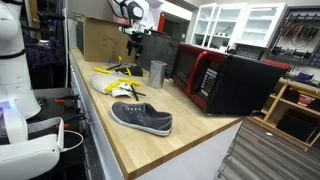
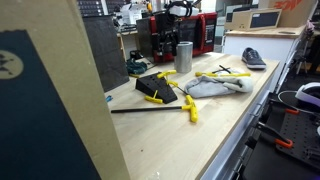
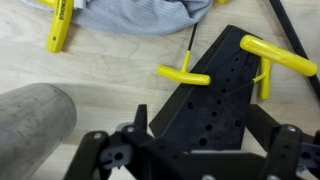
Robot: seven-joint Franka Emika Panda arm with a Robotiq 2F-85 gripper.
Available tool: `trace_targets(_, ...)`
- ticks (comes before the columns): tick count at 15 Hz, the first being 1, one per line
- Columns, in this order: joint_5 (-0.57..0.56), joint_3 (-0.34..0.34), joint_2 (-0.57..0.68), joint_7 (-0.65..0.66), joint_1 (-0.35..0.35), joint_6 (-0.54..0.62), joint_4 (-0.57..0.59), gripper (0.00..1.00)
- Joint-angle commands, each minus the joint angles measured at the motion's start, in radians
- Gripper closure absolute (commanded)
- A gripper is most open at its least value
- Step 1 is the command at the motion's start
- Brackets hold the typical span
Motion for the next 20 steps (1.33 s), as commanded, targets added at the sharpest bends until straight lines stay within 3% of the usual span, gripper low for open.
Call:
trace_targets(1,-0.016,-0.026,-0.052,0.162,0.013,0.055,-0.074,0.00)
trace_targets(5,-0.035,-0.037,-0.054,0.282,0.017,0.044,-0.091,0.00)
trace_targets(12,-0.021,-0.031,-0.025,0.254,0.010,0.034,-0.061,0.00)
trace_targets(20,-0.028,-0.052,0.054,0.432,0.037,0.121,-0.074,0.00)
